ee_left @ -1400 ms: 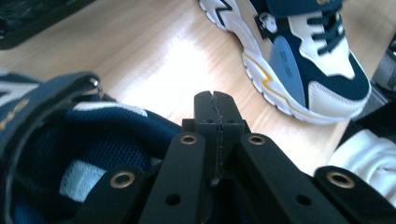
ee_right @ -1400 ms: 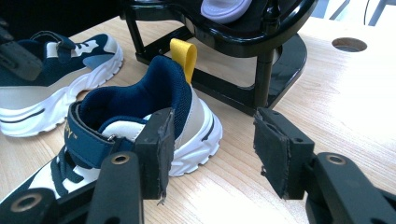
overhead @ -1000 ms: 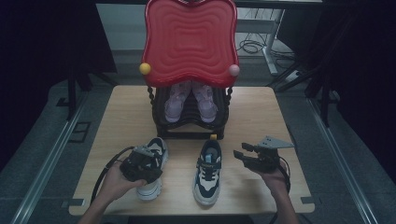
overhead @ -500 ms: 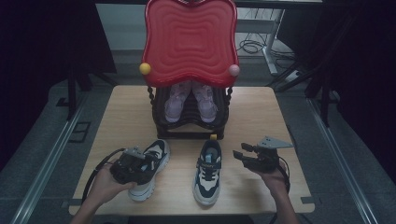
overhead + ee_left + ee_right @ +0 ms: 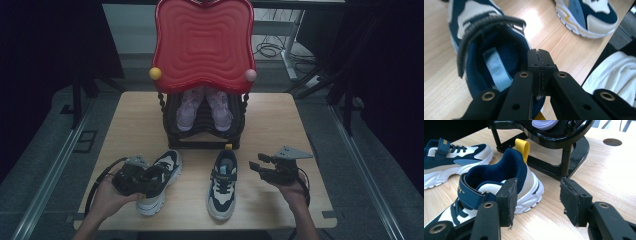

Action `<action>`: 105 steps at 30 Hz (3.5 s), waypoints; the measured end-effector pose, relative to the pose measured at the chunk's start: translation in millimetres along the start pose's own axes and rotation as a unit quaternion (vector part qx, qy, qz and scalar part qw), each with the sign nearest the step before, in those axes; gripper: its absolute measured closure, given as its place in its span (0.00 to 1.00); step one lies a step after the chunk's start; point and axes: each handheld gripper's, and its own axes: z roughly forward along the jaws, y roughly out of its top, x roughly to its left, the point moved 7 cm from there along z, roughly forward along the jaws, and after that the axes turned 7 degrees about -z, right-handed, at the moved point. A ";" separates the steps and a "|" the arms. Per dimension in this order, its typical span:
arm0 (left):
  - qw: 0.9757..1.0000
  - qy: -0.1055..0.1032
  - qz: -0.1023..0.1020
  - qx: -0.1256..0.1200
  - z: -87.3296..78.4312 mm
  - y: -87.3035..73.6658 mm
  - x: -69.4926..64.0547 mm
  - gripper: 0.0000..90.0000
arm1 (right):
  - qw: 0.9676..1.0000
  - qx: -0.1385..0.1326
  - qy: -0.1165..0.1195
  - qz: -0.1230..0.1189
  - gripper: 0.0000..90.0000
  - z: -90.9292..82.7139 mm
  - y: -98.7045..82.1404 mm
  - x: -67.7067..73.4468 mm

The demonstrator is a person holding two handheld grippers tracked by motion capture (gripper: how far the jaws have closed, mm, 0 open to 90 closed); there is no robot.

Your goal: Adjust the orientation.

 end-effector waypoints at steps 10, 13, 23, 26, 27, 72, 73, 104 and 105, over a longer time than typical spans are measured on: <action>0.998 0.009 -0.027 -0.055 -18.7 5.9 15.6 1.00 | 1.000 -0.002 -0.001 0.002 0.53 -1.8 0.0 -1.1; 0.997 0.012 -0.041 -0.068 -22.3 4.7 24.1 1.00 | 1.000 -0.001 -0.002 0.002 0.53 -1.5 -0.2 -1.2; 0.993 0.008 -0.072 -0.097 -19.9 7.6 40.4 0.99 | 1.000 0.000 -0.002 0.001 0.53 -0.9 -0.8 -1.3; 0.992 0.011 -0.074 -0.100 -16.3 8.9 42.2 0.98 | 1.000 0.001 -0.001 0.002 0.53 -0.7 -1.2 -1.4; 0.992 0.009 -0.074 -0.100 -14.8 9.3 42.2 0.97 | 1.000 0.001 -0.001 0.002 0.53 -0.6 -1.3 -1.4; 0.986 0.043 -0.067 -0.146 -8.2 9.9 40.0 0.48 | 0.995 0.042 0.093 -0.017 0.99 -19.3 -43.1 31.8; 0.986 0.043 -0.067 -0.146 -8.3 9.8 39.7 0.48 | 0.994 0.044 0.101 -0.020 0.99 -18.9 -44.7 36.1; 0.988 0.043 -0.067 -0.135 -4.2 2.9 40.4 0.47 | 0.967 0.102 0.212 -0.103 0.99 14.8 -65.3 113.6; 0.988 0.043 -0.068 -0.135 -4.5 2.5 40.8 0.47 | 0.967 0.102 0.211 -0.105 0.99 15.4 -65.0 114.9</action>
